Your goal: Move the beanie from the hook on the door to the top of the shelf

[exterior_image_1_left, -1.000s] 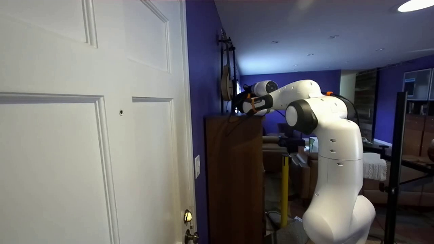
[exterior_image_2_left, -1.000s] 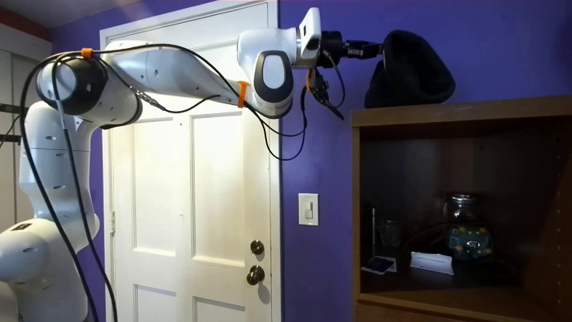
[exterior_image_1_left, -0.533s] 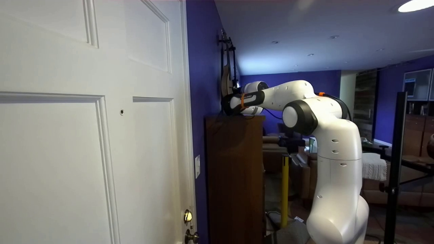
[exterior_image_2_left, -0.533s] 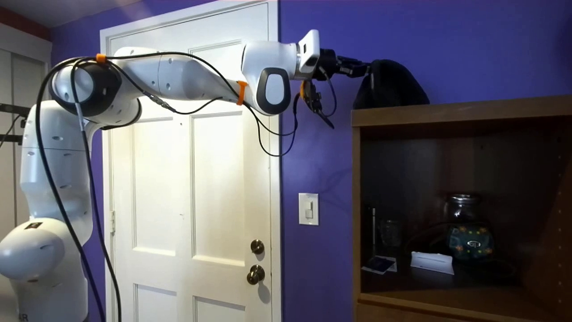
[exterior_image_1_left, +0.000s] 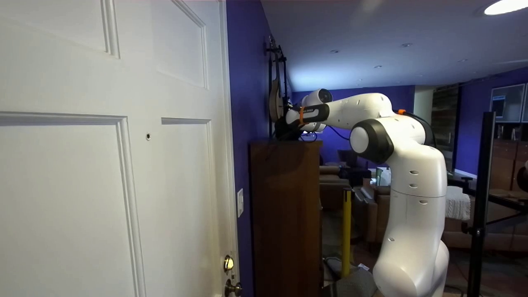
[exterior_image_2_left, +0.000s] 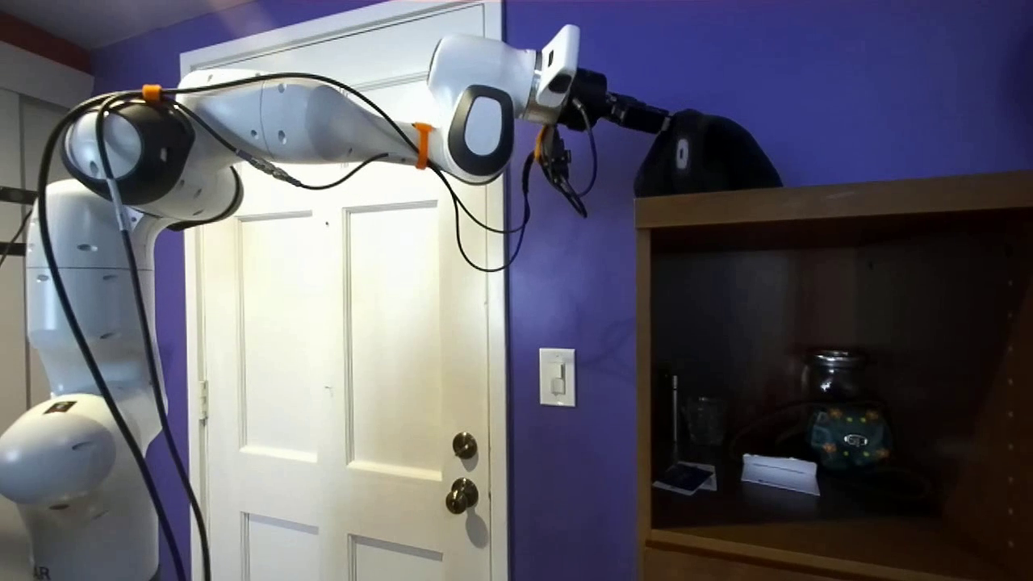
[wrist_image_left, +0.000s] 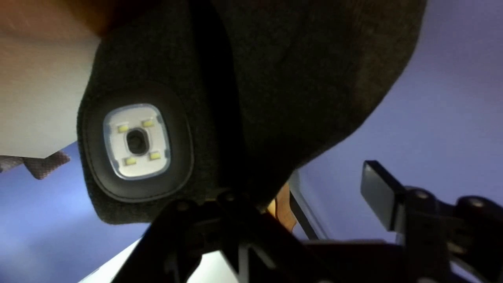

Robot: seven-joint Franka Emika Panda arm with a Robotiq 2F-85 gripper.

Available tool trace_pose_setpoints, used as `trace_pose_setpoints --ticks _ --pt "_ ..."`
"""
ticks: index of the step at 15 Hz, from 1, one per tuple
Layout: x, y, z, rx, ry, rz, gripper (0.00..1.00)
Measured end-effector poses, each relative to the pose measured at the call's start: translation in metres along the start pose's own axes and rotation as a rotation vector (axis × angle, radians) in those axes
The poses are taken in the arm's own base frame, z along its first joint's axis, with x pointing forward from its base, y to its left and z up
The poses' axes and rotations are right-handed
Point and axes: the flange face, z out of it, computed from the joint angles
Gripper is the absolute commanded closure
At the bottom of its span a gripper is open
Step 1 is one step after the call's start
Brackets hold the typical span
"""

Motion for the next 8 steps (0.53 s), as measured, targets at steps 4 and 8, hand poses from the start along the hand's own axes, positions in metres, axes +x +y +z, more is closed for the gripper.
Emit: trace_pose_setpoints --ticks 4,8 --pt "0.003 -0.004 -0.008 -0.066 -0.134 -0.067 0.00" --pt "0.005 -0.008 -0.016 -0.133 -0.247 -0.122 0.00"
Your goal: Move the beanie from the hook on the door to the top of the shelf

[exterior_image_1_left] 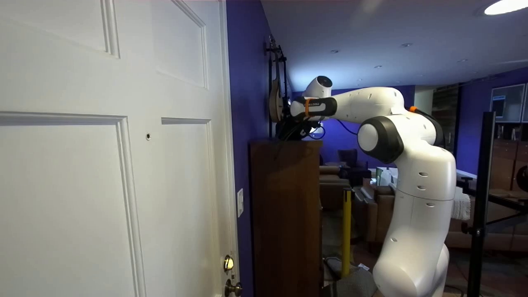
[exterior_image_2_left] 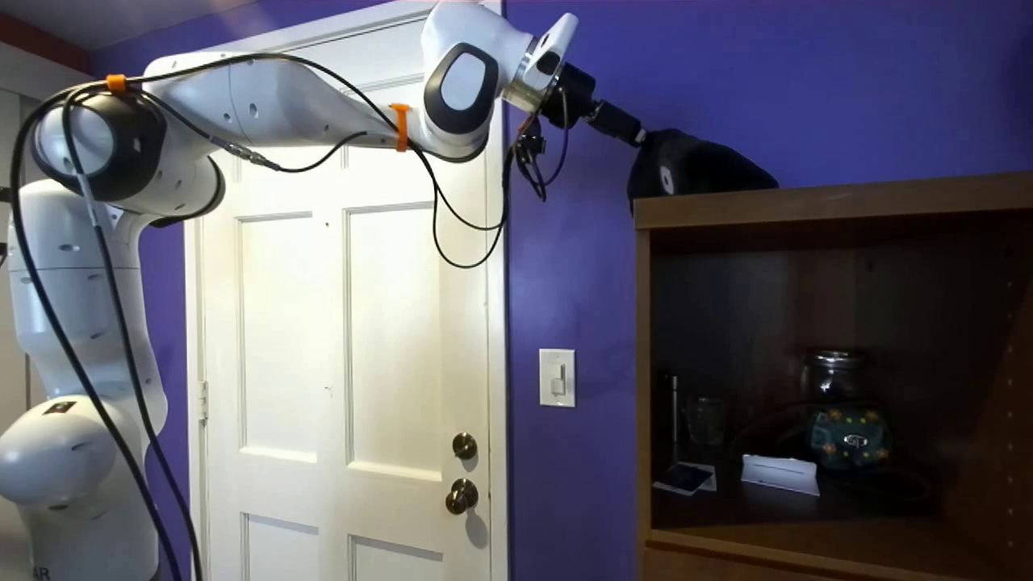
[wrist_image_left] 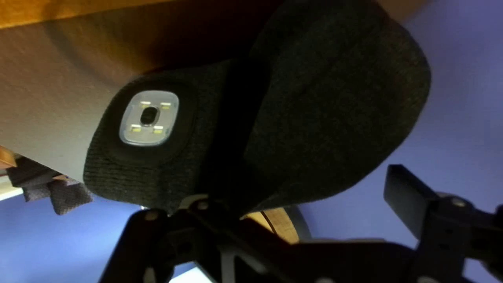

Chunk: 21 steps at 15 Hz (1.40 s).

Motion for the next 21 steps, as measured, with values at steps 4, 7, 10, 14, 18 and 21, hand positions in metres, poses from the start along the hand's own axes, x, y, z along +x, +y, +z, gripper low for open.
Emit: trace_pose_setpoints --ticks 4,7,10,14,18,21 --pt "-0.005 -0.008 -0.006 -0.036 -0.114 -0.030 0.00" --pt "-0.010 -0.014 -0.007 -0.061 -0.183 -0.050 0.00" --pt "-0.014 -0.016 -0.008 -0.087 -0.236 -0.069 0.00" --pt "-0.016 -0.021 -0.014 -0.121 -0.276 -0.112 0.00" --pt "-0.016 -0.031 -0.026 -0.134 -0.266 -0.182 0.00" --pt "-0.018 -0.043 -0.037 -0.154 -0.239 -0.247 0.00"
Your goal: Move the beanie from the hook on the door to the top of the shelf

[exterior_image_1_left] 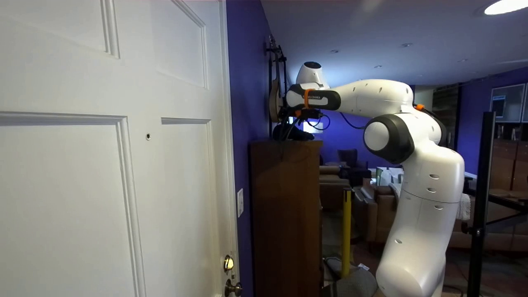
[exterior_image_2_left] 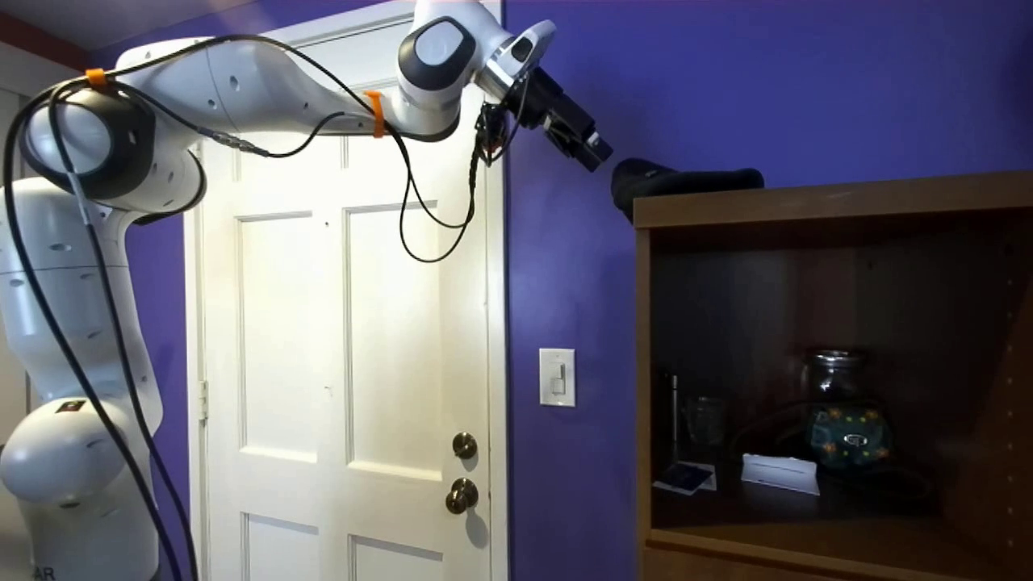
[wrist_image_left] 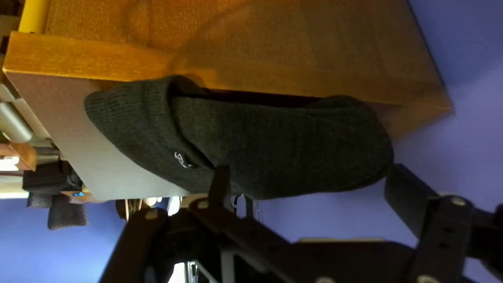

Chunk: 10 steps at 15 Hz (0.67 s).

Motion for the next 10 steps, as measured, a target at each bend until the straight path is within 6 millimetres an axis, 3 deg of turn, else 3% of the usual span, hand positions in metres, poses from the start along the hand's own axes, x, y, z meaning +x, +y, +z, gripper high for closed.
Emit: trace_pose_setpoints --ticks 10 --pt "-0.039 -0.046 -0.067 -0.106 0.134 -0.099 0.00"
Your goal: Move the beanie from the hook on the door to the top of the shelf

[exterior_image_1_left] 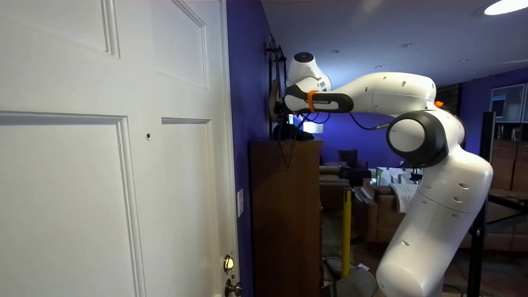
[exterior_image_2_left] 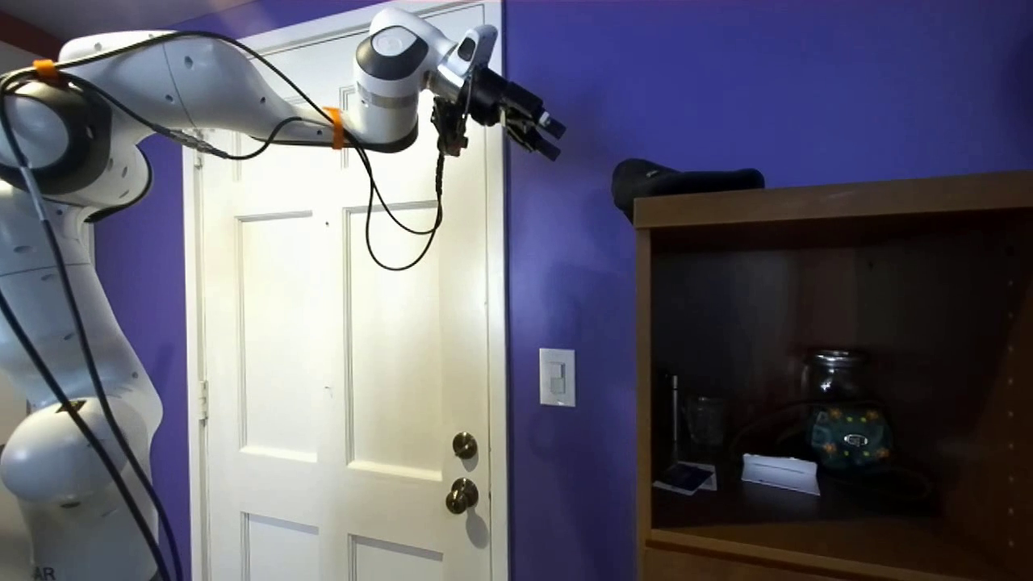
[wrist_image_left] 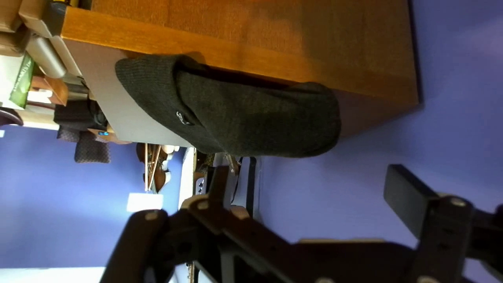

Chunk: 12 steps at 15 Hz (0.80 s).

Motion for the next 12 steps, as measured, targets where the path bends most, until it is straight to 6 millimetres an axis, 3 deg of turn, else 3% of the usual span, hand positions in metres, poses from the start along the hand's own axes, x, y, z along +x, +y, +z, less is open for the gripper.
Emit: trace_pose_setpoints --ticks 7,12 --pt "-0.029 -0.016 -0.038 -0.027 0.024 0.018 0.00" --pt "-0.044 -0.017 -0.053 -0.039 0.010 0.012 0.00"
